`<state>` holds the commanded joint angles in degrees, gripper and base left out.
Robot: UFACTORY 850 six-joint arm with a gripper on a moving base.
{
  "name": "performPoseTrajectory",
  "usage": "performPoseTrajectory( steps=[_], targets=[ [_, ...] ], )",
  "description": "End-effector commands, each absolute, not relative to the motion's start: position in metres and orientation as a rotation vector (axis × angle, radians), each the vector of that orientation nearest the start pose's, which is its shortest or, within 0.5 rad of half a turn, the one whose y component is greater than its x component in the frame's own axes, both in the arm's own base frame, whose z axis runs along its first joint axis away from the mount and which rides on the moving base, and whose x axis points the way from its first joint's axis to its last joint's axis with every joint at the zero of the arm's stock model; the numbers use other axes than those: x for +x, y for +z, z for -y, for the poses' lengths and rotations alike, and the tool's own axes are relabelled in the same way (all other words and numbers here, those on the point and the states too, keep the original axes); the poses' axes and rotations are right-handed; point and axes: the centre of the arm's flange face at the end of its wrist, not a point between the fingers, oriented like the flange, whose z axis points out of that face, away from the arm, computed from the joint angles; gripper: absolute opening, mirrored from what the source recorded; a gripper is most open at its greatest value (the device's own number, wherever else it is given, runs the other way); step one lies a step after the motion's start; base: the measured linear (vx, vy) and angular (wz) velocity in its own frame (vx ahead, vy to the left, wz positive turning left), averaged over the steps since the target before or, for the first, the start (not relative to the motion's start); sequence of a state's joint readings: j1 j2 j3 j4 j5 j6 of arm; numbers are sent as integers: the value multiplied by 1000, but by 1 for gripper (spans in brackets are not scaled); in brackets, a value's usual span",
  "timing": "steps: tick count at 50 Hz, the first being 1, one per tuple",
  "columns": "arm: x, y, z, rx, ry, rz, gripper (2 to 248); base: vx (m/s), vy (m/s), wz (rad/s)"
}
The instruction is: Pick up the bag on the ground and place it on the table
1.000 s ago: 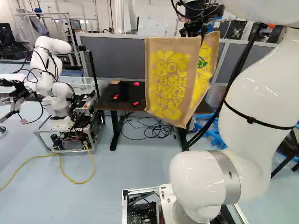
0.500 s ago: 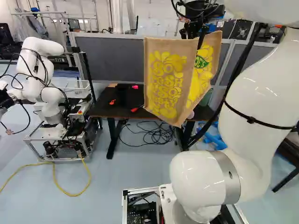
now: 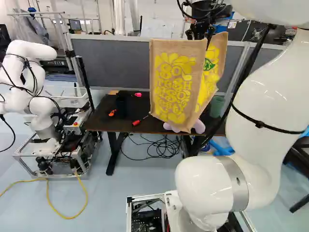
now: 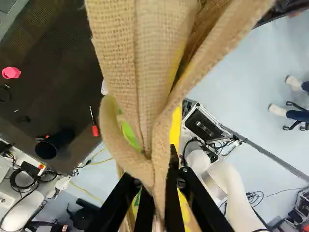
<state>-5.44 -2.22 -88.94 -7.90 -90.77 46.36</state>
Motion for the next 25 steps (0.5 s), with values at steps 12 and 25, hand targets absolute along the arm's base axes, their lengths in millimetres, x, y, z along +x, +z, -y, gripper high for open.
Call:
performPoseTrajectory(
  steps=[12,25],
  targets=[
    [439,790,54,-2966,29,-1435,22,167,-2,-9],
    [439,790,54,-2966,29,-1435,22,117,-1,-6]
  ],
)
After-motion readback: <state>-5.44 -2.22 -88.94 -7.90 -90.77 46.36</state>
